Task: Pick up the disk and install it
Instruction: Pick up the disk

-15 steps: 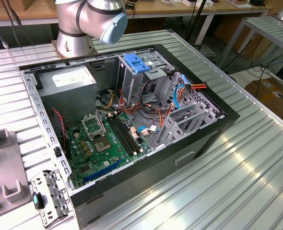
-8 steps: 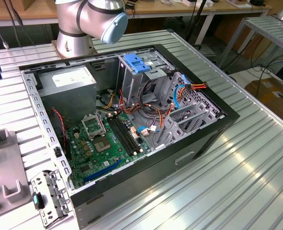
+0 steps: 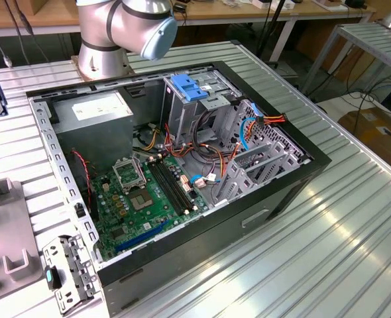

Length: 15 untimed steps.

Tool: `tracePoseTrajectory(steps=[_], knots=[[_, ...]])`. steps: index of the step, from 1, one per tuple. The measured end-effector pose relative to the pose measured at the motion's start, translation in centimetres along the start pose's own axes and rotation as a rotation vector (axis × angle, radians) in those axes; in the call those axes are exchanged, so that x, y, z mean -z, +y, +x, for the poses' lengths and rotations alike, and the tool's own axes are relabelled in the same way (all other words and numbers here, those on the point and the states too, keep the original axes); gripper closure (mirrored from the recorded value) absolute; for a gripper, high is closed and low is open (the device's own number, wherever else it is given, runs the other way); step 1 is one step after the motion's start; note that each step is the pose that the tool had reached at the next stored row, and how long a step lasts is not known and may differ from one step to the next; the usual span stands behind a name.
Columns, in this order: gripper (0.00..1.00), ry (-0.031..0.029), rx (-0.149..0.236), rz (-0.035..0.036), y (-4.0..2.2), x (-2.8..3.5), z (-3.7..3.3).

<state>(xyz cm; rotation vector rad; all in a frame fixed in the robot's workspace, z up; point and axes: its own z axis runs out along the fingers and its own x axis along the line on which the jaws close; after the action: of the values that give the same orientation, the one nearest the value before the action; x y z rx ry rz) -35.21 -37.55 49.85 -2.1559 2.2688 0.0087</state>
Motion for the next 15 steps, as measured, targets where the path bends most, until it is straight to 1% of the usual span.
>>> tracePoseTrajectory(steps=[4,7,9,10,11,14,15], knots=[[0.63,0.0001,0.0,-0.0001,-1.03,0.0,0.04],[0.63,0.0001,0.0,-0.0001,-1.98,-0.01,0.01],[0.63,0.0,0.0,0.0,-2.92,-0.02,-0.03],[0.63,0.0001,0.0,-0.0001,-3.73,-0.03,-0.06],[0.63,0.0,0.0,-0.0001,-4.13,-0.03,-0.07],[0.63,0.0,0.0,0.0,-5.07,-0.04,-0.12],[0.63,0.0,0.0,0.0,-5.58,-0.04,-0.14]])
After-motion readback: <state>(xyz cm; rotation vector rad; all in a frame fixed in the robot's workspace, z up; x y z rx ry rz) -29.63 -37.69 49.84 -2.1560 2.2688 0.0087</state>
